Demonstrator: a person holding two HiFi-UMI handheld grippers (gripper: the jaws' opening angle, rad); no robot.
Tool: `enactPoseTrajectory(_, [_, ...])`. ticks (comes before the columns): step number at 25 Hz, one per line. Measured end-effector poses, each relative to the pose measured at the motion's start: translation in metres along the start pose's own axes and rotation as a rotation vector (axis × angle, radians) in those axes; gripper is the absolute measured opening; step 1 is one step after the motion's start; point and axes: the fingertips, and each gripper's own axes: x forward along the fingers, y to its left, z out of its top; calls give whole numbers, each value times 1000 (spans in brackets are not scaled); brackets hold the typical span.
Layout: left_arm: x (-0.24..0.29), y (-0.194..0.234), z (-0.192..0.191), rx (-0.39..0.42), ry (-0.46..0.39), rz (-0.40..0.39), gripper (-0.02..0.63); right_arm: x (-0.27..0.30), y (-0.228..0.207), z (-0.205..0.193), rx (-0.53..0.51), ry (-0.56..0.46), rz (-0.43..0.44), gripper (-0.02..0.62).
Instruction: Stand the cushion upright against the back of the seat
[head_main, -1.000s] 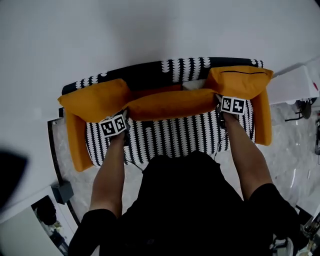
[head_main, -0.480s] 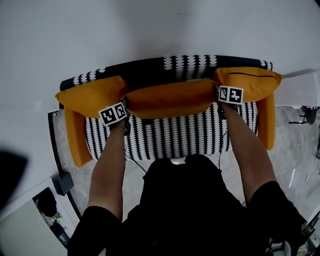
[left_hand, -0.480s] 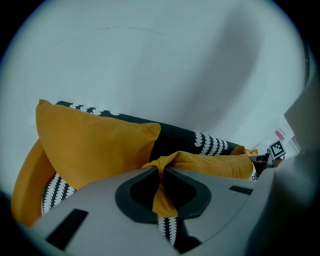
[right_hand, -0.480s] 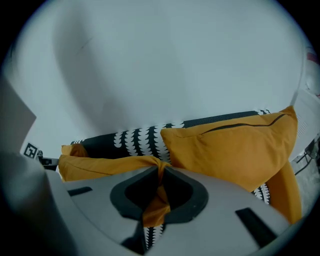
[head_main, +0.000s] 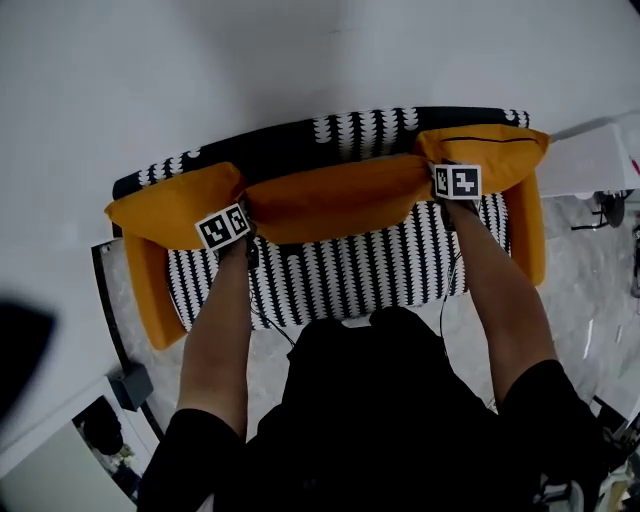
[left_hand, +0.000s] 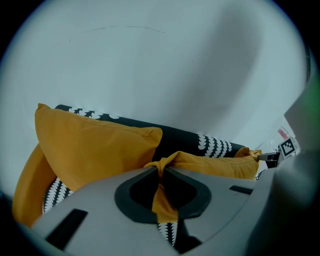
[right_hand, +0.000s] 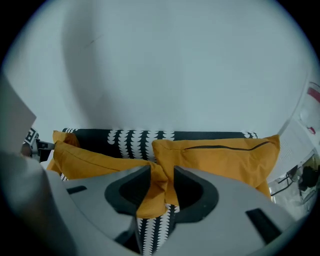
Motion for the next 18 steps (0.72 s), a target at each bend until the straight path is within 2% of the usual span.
enactPoseTrajectory(3, [-9,0,4,34,-30,4,37,-23,-3,1,18,-49,-26,143])
enactPoseTrajectory(5, [-19,1,5,47,-58,0,45,-39,5,-5,89,-92,-16,180])
enactPoseTrajectory(8, [-37,4,3,73,-92,-11,84,-62,39,-31,208,-132,69,196])
enactPoseTrajectory(11, [-59,7,0,121,-128,-23,100,-90,78,-53,249,-179,160,195])
enactPoseTrajectory(14, [-78,10,-10,158,-145,-63,100,-123,108,-57,297,-270,228,193])
enactPoseTrajectory(15, [-85,6,-13,177,-151,-84,100,-136,115,-56,313,-303,245,188])
enactPoseTrajectory(18, [-111,-20,-16,269,-169,-178,97,-173,141,-51,322,-377,302,87])
